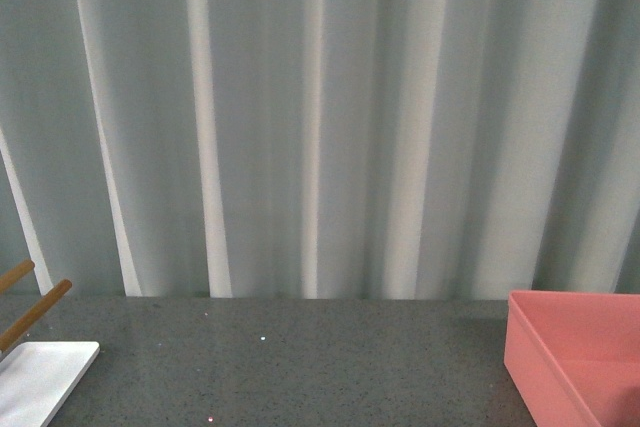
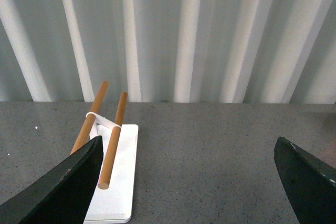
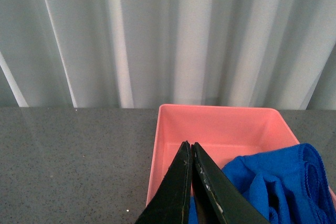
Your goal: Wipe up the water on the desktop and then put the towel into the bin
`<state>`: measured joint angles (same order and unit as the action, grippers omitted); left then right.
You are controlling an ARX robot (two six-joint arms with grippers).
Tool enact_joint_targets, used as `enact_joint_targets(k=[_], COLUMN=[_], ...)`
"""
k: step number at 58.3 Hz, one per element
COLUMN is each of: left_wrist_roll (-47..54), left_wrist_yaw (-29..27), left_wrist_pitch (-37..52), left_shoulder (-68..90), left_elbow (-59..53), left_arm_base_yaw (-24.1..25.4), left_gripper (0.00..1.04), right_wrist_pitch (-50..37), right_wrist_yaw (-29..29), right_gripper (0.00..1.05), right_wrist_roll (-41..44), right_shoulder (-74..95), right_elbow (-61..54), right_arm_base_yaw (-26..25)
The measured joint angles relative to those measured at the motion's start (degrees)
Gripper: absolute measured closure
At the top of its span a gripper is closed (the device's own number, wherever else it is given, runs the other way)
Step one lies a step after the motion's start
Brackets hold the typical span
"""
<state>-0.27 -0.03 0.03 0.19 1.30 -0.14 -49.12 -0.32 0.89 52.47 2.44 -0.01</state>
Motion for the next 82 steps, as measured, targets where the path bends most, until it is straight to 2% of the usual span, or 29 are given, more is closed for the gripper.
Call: enact_joint_targets(k=[38,78,82], left_wrist_roll=[0.0,0.0,0.0], left_wrist_yaw=[0.0,0.0,0.0], left_wrist_pitch=[0.0,0.0,0.0], left_shoulder=[0.0,0.0,0.0], left_elbow=[0.0,0.0,0.0], left_arm_base_yaw=[0.0,0.0,0.0], left_gripper=[0.07,0.07,0.07], right_wrist_pitch=[24.9,38.9,46.5], right_wrist_yaw=[0.1,0.2,0.2], right_gripper=[1.01,1.01,1.01], right_wrist_roll=[-0.3,-0.3,-0.3], right_shoulder=[-28.3,-42.5,-48.1], right_elbow=[-1.1,-1.1,-1.1], right_arm_base_yaw=[0.0,0.0,0.0])
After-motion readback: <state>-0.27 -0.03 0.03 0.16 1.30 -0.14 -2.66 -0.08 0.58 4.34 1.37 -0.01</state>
